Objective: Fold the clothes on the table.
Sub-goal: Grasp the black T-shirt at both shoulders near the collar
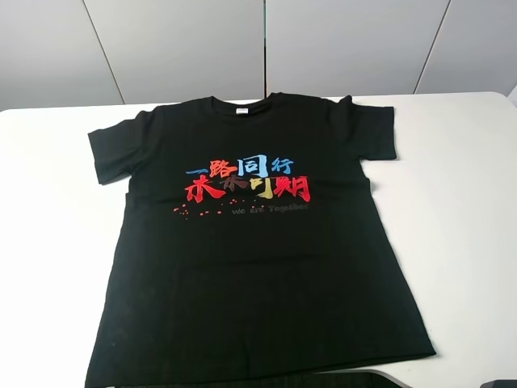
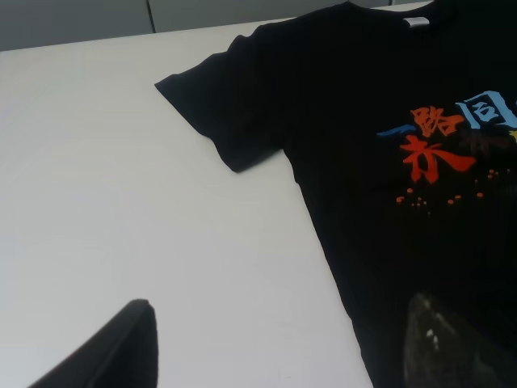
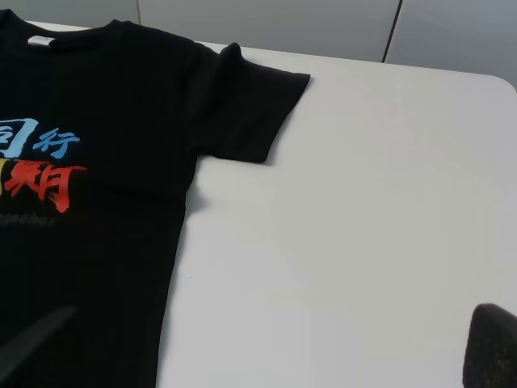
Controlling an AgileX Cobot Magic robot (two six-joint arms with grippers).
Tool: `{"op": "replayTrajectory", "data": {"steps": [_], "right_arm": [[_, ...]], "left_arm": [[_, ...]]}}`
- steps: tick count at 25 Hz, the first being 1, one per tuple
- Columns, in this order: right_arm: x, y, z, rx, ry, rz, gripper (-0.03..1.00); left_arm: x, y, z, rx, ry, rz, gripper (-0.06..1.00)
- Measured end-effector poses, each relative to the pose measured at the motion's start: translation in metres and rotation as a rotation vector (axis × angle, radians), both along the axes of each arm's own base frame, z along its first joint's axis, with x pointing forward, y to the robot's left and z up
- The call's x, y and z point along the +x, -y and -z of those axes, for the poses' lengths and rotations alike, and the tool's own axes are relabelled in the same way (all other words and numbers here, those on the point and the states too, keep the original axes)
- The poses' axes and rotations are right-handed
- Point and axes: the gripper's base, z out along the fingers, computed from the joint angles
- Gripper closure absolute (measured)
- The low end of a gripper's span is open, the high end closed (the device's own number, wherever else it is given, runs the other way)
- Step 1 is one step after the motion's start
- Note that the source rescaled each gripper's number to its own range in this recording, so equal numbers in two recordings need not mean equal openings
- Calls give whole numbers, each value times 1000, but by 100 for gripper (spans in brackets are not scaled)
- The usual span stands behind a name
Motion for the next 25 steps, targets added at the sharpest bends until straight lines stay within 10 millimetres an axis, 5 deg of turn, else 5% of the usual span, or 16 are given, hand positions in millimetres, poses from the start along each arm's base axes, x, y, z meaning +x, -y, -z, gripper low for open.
{"op": "replayTrajectory", "data": {"steps": [25], "right_arm": [[0,0,0,0,0,0,-3]], "left_arm": [[0,0,0,0,0,0,-6]]}}
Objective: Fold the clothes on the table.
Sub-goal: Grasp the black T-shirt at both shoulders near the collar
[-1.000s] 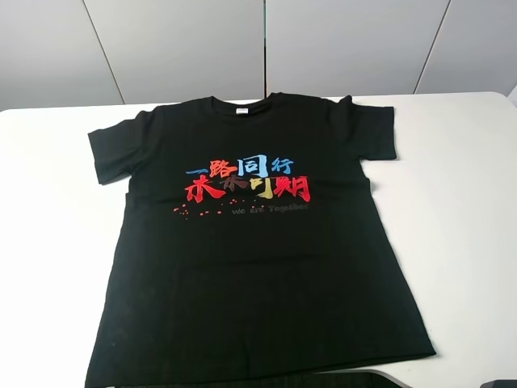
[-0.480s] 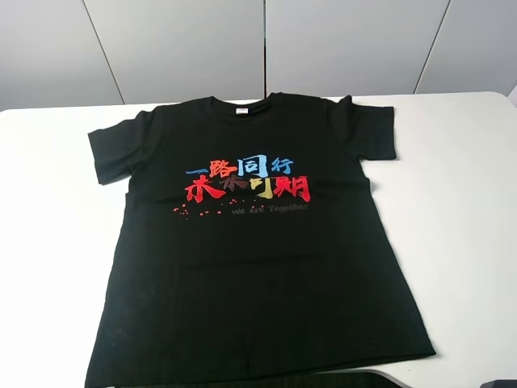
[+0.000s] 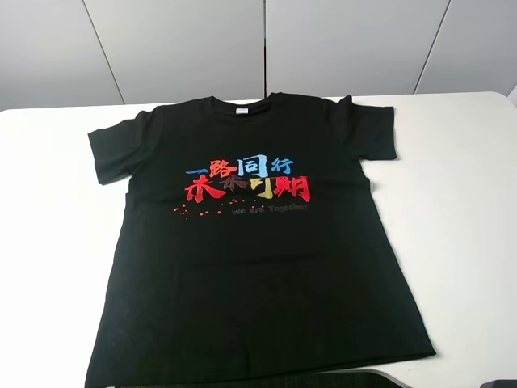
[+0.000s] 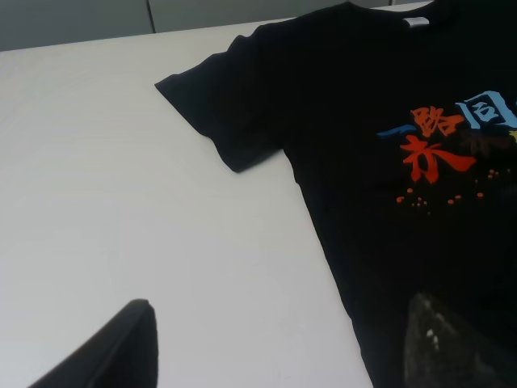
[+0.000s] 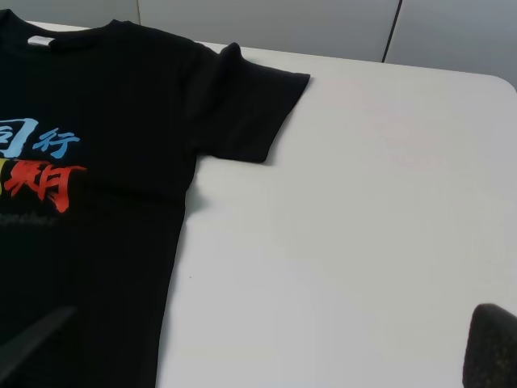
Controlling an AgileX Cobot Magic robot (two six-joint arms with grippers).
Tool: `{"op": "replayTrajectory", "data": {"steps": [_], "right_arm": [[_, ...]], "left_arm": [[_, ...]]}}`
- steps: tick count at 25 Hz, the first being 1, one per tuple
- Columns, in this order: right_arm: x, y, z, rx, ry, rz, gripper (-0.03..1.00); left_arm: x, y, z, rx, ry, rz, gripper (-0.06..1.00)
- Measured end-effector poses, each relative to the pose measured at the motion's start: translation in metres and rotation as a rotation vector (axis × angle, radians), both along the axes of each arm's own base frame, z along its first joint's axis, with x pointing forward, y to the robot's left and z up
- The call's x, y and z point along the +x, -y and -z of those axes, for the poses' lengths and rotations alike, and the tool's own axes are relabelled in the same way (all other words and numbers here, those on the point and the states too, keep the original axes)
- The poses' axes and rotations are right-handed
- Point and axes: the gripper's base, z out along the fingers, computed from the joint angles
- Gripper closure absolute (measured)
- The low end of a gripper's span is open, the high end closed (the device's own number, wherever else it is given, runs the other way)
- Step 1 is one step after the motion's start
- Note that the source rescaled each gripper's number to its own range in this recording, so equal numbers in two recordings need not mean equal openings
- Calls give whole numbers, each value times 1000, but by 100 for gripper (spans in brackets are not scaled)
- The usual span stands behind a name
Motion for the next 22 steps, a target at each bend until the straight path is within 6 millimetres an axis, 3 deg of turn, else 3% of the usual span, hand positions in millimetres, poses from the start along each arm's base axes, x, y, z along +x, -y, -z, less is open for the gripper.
{"op": "replayTrajectory", "data": {"steps": [22], "right_arm": [[0,2,-1,-17,8,12,-3]], "left_arm": [[0,0,0,0,0,0,-6]]}}
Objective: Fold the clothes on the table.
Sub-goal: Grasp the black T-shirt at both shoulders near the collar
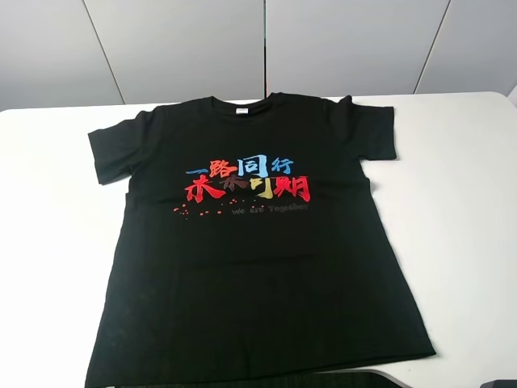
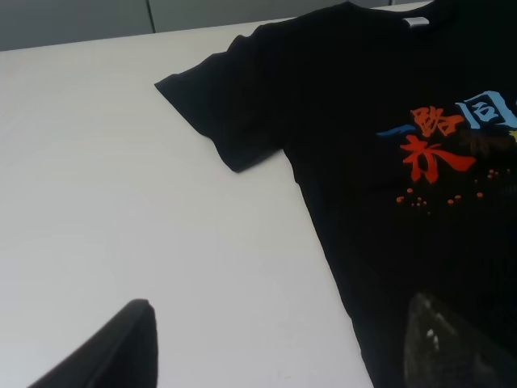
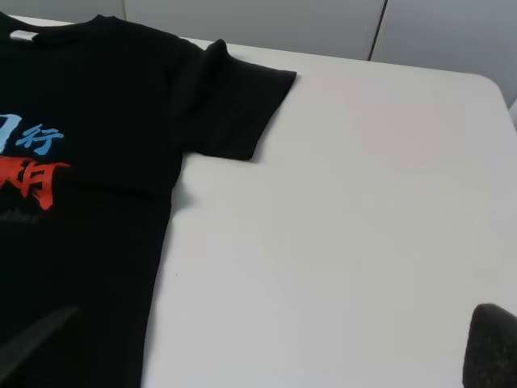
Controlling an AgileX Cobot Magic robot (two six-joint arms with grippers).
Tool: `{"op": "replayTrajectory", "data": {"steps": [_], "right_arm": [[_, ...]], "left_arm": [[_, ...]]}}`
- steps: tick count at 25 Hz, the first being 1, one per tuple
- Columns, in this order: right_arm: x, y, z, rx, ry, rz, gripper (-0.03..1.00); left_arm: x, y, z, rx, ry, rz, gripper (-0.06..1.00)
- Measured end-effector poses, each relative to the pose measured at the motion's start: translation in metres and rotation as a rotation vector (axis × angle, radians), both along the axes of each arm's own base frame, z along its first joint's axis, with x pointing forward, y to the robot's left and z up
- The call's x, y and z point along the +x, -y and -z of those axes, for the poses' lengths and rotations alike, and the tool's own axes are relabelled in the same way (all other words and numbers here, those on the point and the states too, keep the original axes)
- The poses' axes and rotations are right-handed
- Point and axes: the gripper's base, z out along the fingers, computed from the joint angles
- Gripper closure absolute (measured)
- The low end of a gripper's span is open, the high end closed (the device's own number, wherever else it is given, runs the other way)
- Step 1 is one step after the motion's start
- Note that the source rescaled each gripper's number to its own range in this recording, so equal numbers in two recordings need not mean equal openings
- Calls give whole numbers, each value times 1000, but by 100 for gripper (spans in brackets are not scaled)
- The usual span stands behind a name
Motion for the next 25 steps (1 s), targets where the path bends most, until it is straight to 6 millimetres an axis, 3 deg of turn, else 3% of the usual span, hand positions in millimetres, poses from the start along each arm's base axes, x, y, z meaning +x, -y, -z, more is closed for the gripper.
{"op": "replayTrajectory", "data": {"steps": [5,10,16,21,25], "right_arm": [[0,0,-5,7,38,5,-3],[11,0,-27,-12,-10,-6,-3],[71,-3,-52,-121,-262,-173,15],[132,-12,-73,-180,-352,-326,11],[180,-30,-72,-244,-422,-474,11]], "left_arm": [[2,0,-4,9,-48,0,-6],[28,2,-20,108,-173,60,-6],[68,5,-35,179,-263,122,-6],[108,8,-32,263,-344,194,-6],[143,12,-24,288,-443,255,-6]]}}
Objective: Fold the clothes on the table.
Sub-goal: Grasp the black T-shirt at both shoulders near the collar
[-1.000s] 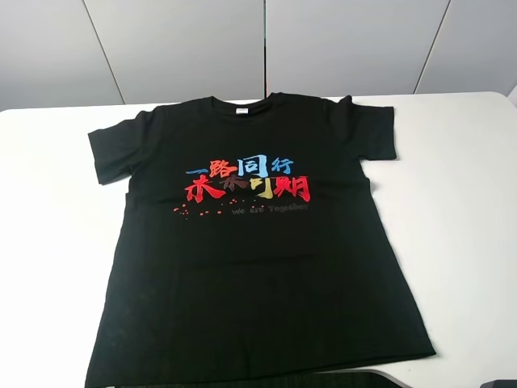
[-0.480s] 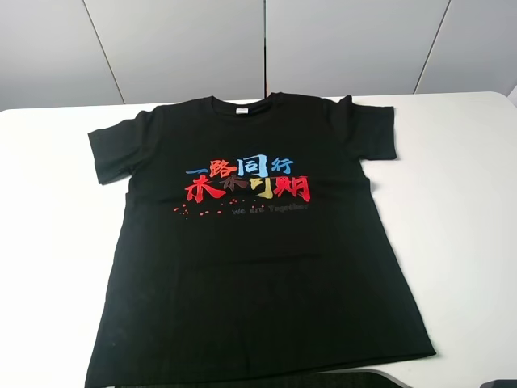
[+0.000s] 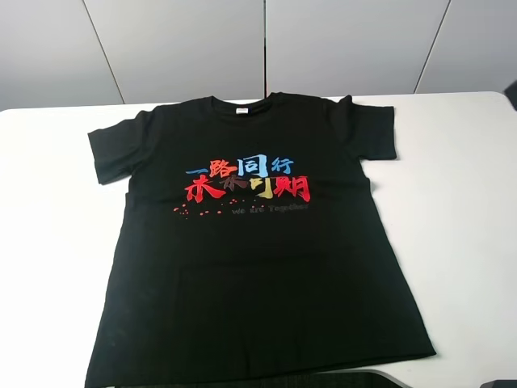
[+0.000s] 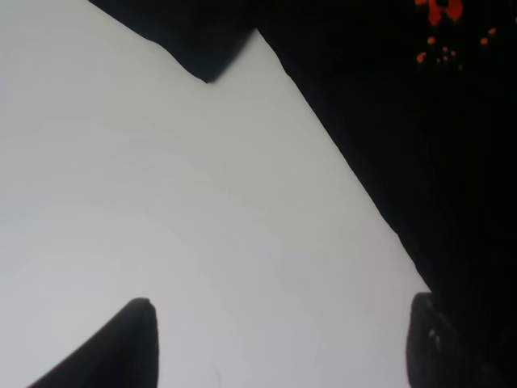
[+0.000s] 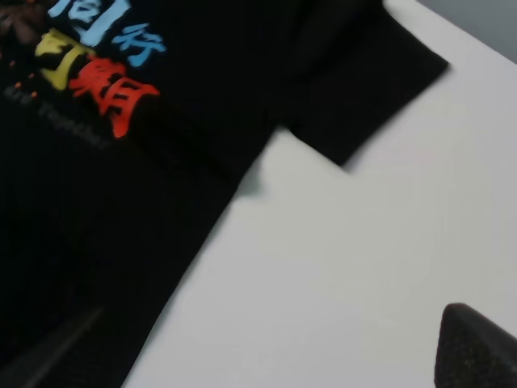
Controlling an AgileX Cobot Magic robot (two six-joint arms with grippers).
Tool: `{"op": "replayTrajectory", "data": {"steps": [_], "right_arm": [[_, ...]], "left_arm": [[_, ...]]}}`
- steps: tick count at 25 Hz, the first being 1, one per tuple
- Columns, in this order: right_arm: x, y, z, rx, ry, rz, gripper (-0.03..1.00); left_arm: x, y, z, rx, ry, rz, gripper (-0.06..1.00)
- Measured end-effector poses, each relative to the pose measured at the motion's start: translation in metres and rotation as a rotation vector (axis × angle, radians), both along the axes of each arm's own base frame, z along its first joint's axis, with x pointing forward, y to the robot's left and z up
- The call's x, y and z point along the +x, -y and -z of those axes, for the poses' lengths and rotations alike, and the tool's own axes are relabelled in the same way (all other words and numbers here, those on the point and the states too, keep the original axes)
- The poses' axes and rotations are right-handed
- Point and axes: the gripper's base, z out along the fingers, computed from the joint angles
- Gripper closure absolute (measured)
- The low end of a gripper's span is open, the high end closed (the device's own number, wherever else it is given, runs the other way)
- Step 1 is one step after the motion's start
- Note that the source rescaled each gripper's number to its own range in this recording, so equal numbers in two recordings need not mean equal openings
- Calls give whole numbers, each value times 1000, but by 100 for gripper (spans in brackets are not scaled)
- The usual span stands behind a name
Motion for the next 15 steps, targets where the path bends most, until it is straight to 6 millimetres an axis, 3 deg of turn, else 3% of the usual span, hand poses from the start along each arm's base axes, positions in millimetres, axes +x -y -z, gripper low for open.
{"op": "replayTrajectory", "data": {"steps": [6,15], "right_arm": [[55,-35,42,-158,-163,-212,11],[104,-77,107,-351,-164,-430,11]], "left_arm": [[39,12,26,-17,-122,153,-6],[79,28,57,-28,-178,285,-6]]}}
